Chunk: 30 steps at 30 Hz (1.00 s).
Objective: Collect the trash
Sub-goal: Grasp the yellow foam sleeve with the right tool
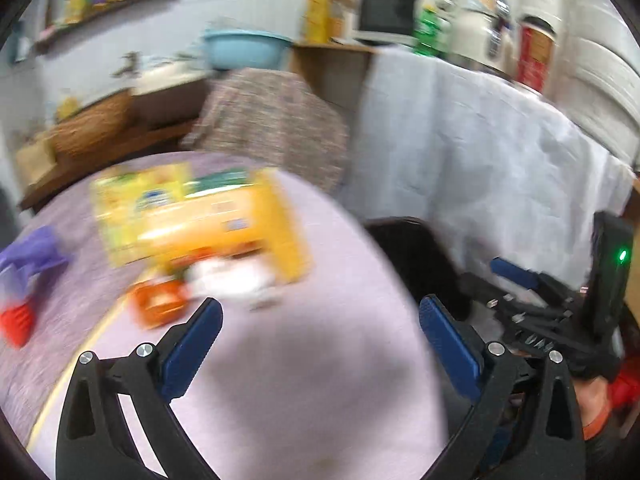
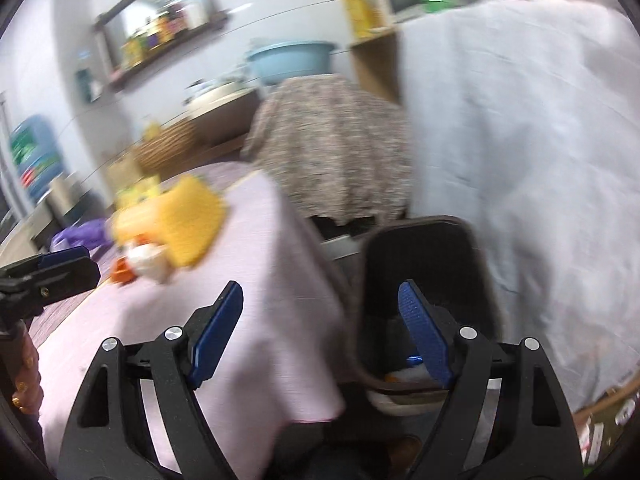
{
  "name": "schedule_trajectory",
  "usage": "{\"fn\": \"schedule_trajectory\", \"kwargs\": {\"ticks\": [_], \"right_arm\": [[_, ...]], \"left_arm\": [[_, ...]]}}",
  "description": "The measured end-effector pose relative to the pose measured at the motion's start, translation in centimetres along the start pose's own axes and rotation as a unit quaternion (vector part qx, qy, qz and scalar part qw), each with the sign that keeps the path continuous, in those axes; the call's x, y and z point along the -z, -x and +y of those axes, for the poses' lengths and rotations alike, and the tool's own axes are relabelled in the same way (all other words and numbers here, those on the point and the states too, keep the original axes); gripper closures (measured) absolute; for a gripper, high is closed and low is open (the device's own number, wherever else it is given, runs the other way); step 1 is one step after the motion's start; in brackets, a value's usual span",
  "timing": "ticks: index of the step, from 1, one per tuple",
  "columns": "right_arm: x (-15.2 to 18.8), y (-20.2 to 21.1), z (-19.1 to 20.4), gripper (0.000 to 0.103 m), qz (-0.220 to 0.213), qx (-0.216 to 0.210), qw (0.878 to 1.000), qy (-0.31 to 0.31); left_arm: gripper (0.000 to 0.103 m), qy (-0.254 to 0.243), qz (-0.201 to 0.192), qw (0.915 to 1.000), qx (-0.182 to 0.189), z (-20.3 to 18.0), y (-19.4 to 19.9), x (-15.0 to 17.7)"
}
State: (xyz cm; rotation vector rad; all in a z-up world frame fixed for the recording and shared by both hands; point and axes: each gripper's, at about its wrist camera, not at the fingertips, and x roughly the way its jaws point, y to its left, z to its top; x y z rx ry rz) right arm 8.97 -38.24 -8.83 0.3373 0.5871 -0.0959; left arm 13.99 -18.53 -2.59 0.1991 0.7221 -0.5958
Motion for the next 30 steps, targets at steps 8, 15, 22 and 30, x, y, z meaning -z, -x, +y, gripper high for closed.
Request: {"fn": "schedule_trajectory", "kwargs": {"ticks": [8,15,22,30], "right_arm": [[-1.8,-2.6,6.8,0.023,0.011,-0.036,0.997,0.068],[-3.6,-7.0,10.3,0.023,0.035,-0.046,0.995,0.083],[-4.6,-11.1,12.3,0.031,0.054,-0.018,0.993,0.1],[-4.5,-12.4,12.5,0.073,0.068,-0.005,0.991,0.117]], "left_arm": [[0.005,0.041,-0.011,0.9933,-0.108,8.3,3.5,4.2],[0.005,0.09,-0.009,0.986,-0.14,13.4,5.3,7.2],[0.005,0.108,-0.01,0.9835,-0.145,14.9,6.0,8.7],[0.005,0.104,-0.019,0.9824,-0.154,15.9,5.7,8.7]]}}
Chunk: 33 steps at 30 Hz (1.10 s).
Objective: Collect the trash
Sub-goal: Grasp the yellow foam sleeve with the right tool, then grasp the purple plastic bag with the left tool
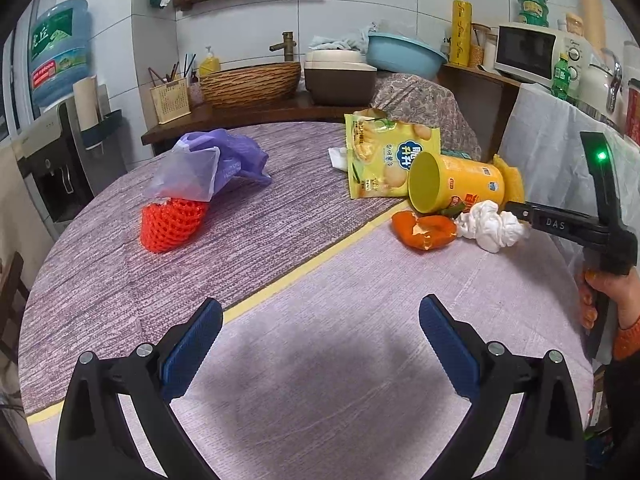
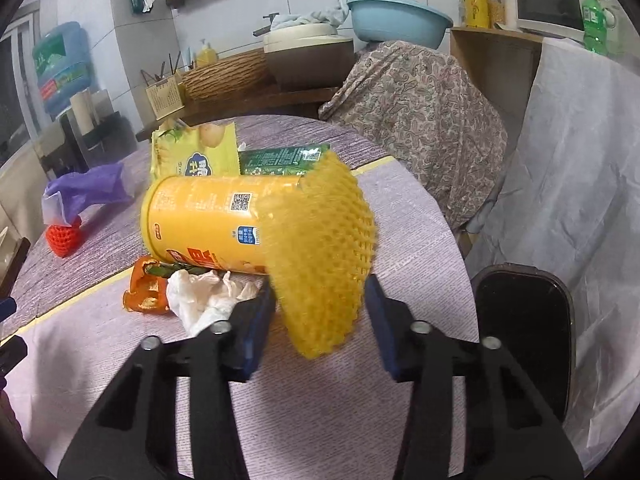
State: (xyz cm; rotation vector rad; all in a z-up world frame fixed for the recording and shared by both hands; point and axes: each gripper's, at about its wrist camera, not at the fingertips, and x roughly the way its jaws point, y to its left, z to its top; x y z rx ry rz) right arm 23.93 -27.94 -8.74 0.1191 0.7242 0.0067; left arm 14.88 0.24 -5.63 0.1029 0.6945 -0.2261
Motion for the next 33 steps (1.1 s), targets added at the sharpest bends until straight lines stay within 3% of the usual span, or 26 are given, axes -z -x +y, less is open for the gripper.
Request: {"fn": "schedule_trajectory", "kwargs": {"ticks": [2,7,11,15,22,25,28,30,33], "right_arm": [[0.1,0.0,0.1,0.083,0.001,0.002,1.0,0.011],[0.2,1.6,-0.2,0.085,-0.029,0.007,1.0,0.008],[0.6,3.7,-0.3,0.085,-0.055,0.014,0.998,0.017],[1.1,5.5,-0.5,0.085,-0.066,0.007,0.998,0.016],[2.0,7.4,-0.7,0.085,-0.068,-0.009,0.998,0.014],[2.3,7.8,-0.7,0.085,-0.068,-0.013,0.998,0.012],[2.4,8.1,-0.6,0.085,-0.066,-0.018,0.998,0.011],[2.7,8.2,-0.5,0.085,-0.066,-0.019,0.998,0.013],[2.9,8.3,-0.5,0.085,-0.068,-0.023,0.997,0.01]], "left_arm": [[0.006,-0.004,-0.003,1.0,-0.007,0.2,-0.2,-0.1],[0.012,-0.028,-0.013,0.9991,-0.028,0.7,-0.6,-1.2],[0.022,-0.058,-0.024,0.9952,-0.075,1.9,-1.6,-3.4],[0.023,-0.081,-0.031,0.9896,-0.115,4.0,-3.3,-6.5],[0.023,-0.146,0.034,0.9789,-0.138,6.0,-8.4,-10.6],[0.032,-0.166,0.059,0.9737,-0.145,6.0,-9.9,-11.2],[0.053,-0.175,0.081,0.971,-0.142,5.9,-10.8,-11.1],[0.072,-0.169,0.09,0.9727,-0.132,5.9,-10.9,-11.0],[0.084,-0.148,0.081,0.977,-0.13,6.2,-10.4,-11.1]]}}
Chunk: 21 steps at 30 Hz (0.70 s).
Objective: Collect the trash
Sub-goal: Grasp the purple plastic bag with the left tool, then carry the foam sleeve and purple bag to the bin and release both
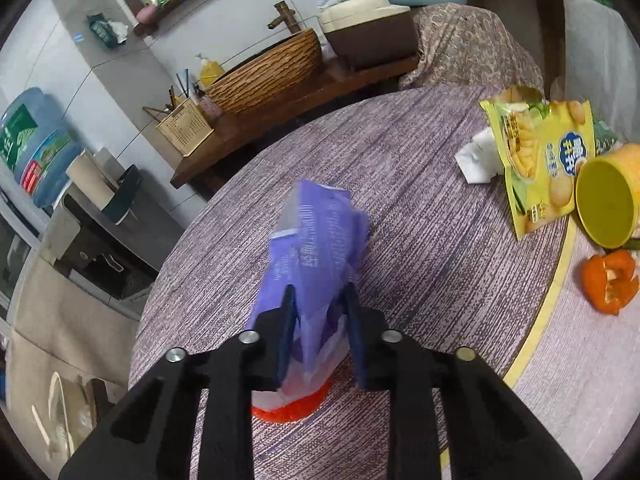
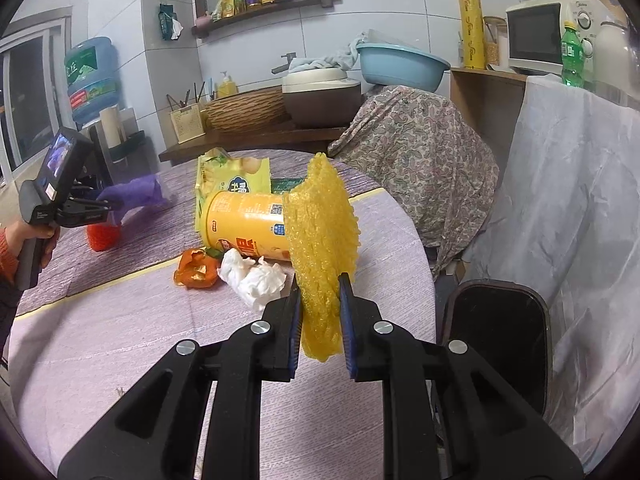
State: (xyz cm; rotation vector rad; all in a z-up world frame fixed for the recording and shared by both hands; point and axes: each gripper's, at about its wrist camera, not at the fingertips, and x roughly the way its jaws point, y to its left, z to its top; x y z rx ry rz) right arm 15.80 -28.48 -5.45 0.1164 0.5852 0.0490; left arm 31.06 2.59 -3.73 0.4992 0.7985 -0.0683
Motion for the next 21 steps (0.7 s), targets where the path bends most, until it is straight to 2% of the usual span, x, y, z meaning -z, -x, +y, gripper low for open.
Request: {"fn": "schedule_trajectory", "kwargs": {"ticks": [3,8,16,21], "right_arm": [[0.1,0.3,0.0,0.085,-0.006,-0.004,1.0,-0.004],[0.3,0.9,-0.4,0.085,-0.014,-0.01,1.0,-0.011],[1.1,2.9,-1.0,0.085,-0.031,-0.021,0.999,-0.02],[2.0,4.3,-1.9,0.085,-0.037,-0.028,0.999,-0.026]], "left_arm": [[0.089,0.033,-0.021,0.9992,0.01,0.9,1.2,0.1],[0.09,0.085,-0.074,0.9929,0.04,2.5,4.8,0.5],[0.091,0.138,-0.154,0.9712,0.119,1.2,11.5,2.7],[0.091,0.151,-0.174,0.9583,0.168,-1.7,14.4,3.9]]}}
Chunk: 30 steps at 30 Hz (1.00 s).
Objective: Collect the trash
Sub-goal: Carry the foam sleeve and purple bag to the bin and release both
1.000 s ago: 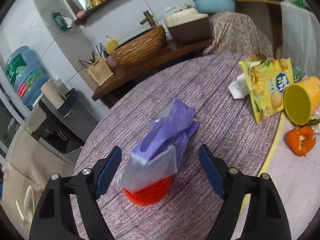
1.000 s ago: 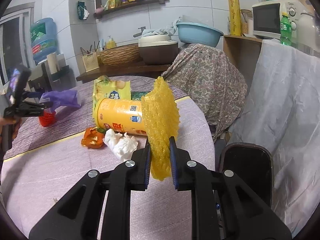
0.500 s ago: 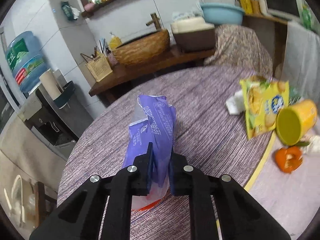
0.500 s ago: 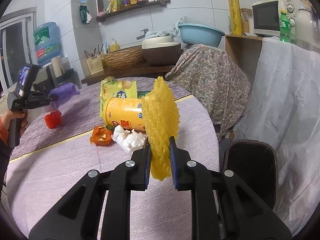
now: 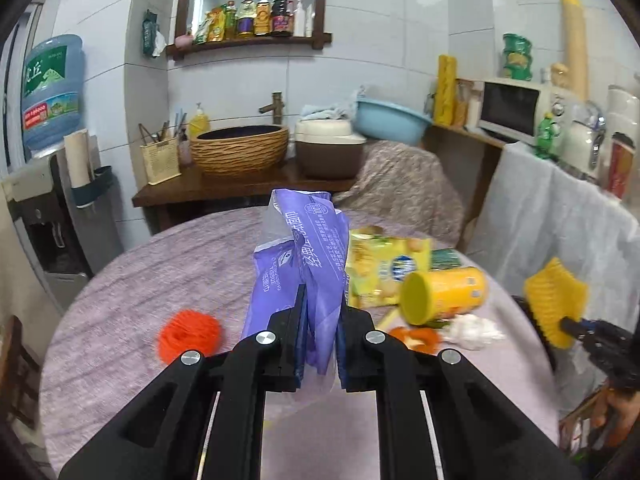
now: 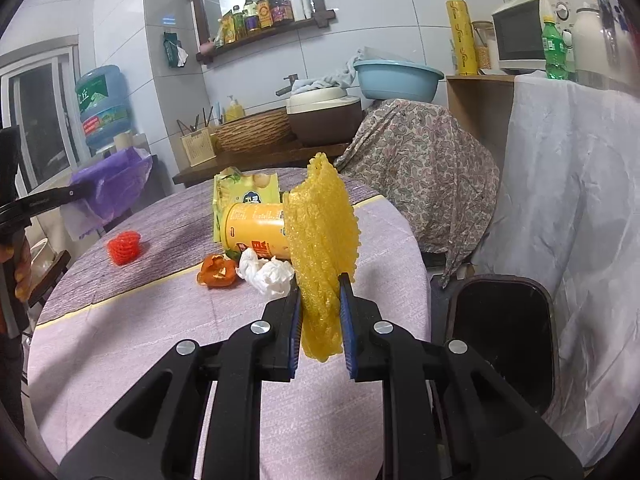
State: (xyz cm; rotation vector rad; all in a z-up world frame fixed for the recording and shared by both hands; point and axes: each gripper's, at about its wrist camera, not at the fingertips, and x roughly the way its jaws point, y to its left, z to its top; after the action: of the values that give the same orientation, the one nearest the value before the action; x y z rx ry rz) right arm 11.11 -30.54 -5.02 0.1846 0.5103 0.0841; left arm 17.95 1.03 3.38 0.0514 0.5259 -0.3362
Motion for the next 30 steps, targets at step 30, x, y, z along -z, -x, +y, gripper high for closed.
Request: {"fn": "schedule_trajectory", "kwargs": {"ticks": [30], "right_arm": [[7.3,-5.3,-18.6,0.085,0.083,0.157,0.977,-0.117]], "left_arm": [[0.091,-0.062,0.034,0.9671,0.244,-26.3,-4.6,0.9]]}}
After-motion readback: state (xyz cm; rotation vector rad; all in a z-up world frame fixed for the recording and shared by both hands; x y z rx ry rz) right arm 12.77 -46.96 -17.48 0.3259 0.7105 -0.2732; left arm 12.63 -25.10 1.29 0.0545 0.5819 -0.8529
